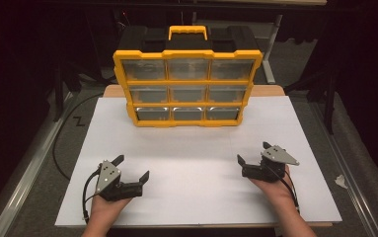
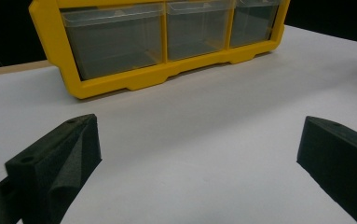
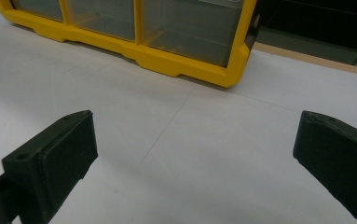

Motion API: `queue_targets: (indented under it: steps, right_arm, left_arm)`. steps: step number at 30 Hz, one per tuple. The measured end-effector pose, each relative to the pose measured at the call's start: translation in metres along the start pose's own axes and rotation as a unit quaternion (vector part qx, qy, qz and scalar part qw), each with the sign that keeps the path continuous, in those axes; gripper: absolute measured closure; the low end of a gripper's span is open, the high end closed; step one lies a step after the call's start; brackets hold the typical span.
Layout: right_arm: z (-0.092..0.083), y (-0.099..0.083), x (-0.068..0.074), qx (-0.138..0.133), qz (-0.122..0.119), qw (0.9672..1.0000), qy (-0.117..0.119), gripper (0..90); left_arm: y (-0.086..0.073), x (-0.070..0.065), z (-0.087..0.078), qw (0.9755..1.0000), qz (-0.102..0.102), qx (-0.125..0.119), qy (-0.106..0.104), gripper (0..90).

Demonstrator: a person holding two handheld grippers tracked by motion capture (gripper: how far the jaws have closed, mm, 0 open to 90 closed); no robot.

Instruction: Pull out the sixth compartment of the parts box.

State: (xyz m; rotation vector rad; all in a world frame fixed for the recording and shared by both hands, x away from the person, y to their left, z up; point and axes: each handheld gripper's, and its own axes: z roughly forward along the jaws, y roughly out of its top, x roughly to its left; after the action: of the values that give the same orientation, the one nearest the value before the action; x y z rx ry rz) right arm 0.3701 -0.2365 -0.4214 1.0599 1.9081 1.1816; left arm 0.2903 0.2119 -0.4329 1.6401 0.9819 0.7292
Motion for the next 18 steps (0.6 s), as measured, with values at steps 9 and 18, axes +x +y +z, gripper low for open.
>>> queue_targets:
  steps: [9, 18]
  right_arm:
    - [0.024, 0.003, -0.003, 0.002, 0.003, 1.0, -0.006, 1.1]
    - [0.038, 0.006, -0.008, 0.008, -0.002, 0.9998, -0.017, 1.1]
  left_arm:
    - [0.0, 0.0, 0.0, 1.0, 0.0, -0.001, 0.002, 0.3]
    - [0.0, 0.0, 0.0, 1.0, 0.0, -0.004, 0.002, 0.3]
